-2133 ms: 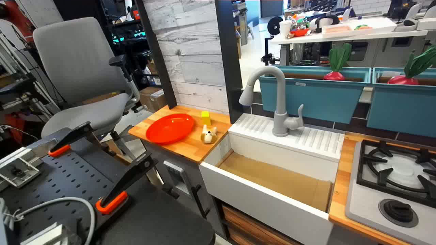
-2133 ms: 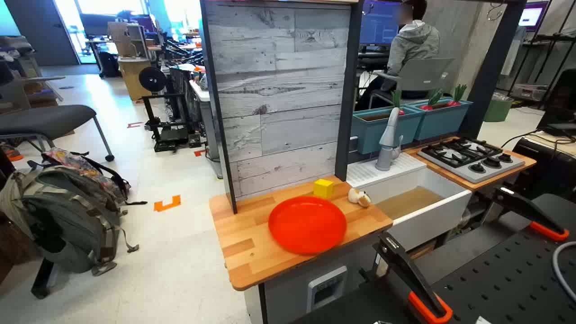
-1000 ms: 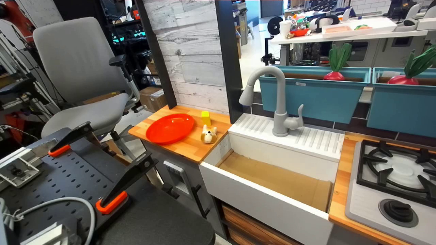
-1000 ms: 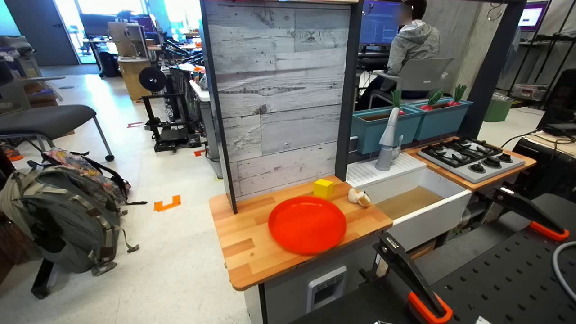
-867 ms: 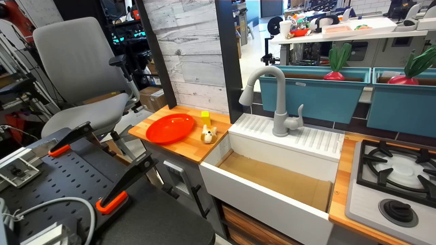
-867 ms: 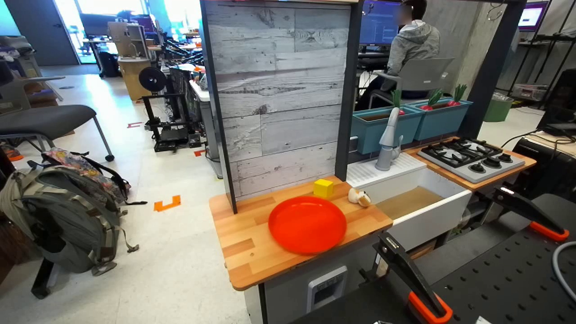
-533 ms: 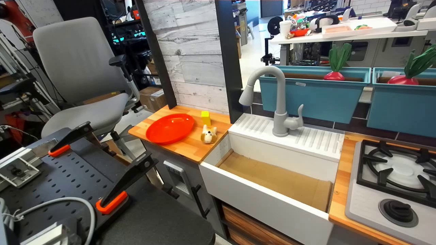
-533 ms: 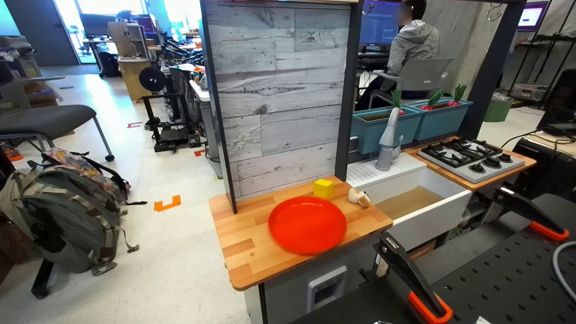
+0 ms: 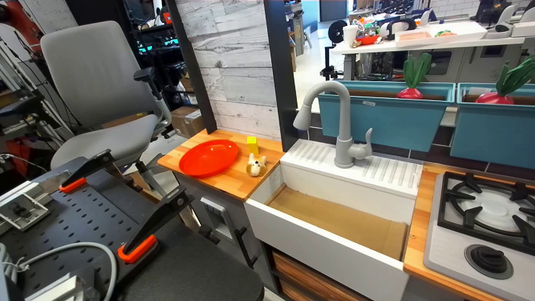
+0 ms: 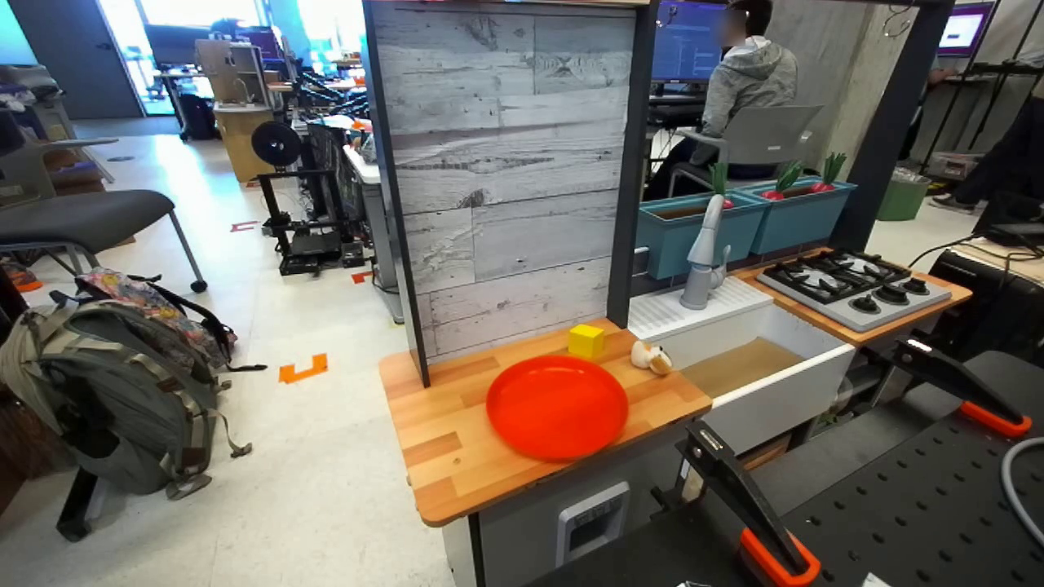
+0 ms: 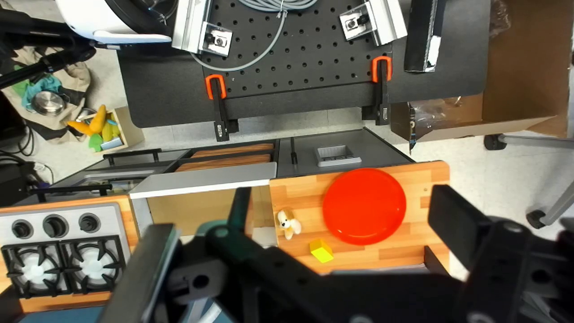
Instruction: Center the faucet
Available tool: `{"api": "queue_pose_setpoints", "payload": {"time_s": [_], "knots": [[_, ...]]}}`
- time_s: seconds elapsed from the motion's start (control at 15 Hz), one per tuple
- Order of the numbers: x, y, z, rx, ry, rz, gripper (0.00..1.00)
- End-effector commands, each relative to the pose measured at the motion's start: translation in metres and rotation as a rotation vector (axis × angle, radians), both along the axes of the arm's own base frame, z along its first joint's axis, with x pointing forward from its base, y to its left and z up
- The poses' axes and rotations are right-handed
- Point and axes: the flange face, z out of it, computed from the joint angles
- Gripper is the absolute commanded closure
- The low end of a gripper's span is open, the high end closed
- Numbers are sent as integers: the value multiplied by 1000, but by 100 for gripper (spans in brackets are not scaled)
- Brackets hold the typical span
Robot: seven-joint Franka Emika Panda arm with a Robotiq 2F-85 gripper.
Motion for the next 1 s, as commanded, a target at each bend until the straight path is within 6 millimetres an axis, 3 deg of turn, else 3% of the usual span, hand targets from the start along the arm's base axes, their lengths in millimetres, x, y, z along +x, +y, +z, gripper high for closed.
{"api": "queue_pose_setpoints", "payload": {"time_s": [0.0,0.6,0.93], "knots": [[0,0,1,0,1,0,0],[0,0,1,0,1,0,0],[44,-12,-7,46,-18,-62,0]]}}
